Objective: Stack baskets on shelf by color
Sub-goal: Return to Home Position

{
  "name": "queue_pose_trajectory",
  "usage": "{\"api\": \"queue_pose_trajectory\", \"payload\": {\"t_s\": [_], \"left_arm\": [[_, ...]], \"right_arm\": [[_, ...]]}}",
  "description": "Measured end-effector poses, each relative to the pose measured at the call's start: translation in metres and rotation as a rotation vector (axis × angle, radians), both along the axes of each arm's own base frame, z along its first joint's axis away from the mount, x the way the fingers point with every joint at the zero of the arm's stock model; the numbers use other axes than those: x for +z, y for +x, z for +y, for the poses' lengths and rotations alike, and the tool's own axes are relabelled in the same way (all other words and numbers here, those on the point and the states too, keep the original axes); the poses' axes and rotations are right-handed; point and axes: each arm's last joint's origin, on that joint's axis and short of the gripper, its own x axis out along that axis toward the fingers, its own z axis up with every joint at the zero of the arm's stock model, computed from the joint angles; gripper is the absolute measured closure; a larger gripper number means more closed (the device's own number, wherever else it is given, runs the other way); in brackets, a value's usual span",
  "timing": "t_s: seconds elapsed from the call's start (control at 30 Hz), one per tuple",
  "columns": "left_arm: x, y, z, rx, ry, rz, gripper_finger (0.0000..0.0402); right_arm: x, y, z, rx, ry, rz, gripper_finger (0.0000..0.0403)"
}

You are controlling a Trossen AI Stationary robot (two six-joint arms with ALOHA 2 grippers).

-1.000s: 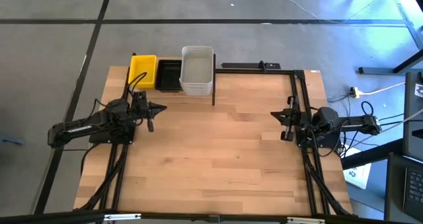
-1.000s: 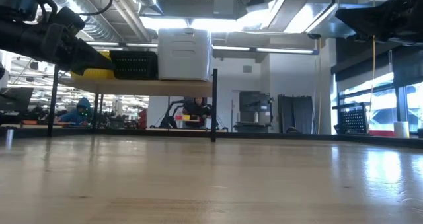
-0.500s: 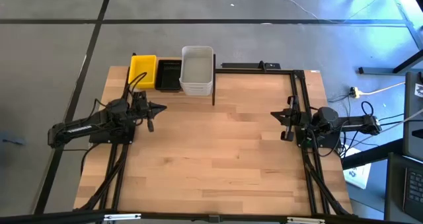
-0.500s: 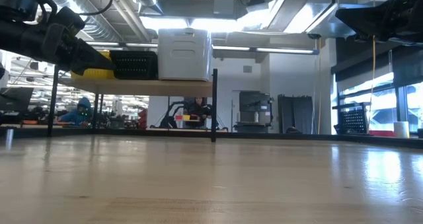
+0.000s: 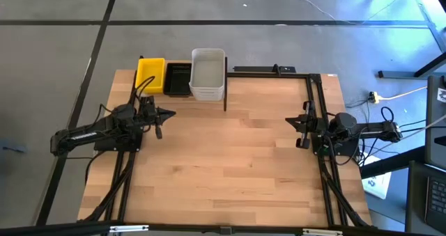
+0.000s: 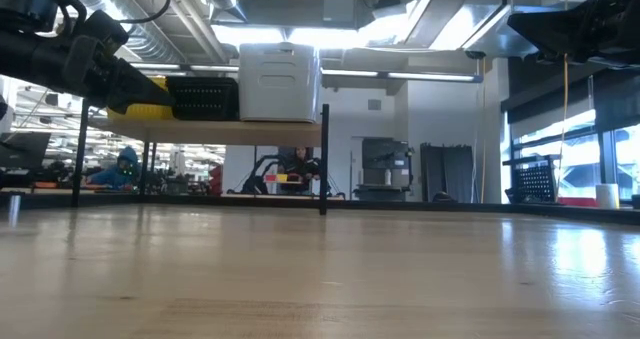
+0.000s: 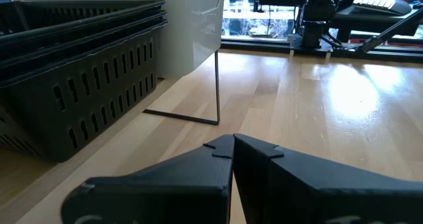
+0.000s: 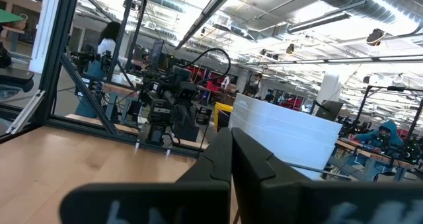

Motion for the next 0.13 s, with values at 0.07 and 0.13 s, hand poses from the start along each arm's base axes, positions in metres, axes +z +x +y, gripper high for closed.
{"api": "queue_pose_trajectory", "payload": {"t_s": [0.07,0.13], "left_arm": [[0.0000,0.0000,0.0000,0.000,0.000,0.000,0.0401],[0.0000,0.0000,0.0000,0.000,0.000,0.000,0.0401]], "right_arm": [[0.0000,0.0000,0.0000,0.000,0.000,0.000,0.0402],[0.0000,0.0000,0.0000,0.000,0.000,0.000,0.0402]]}}
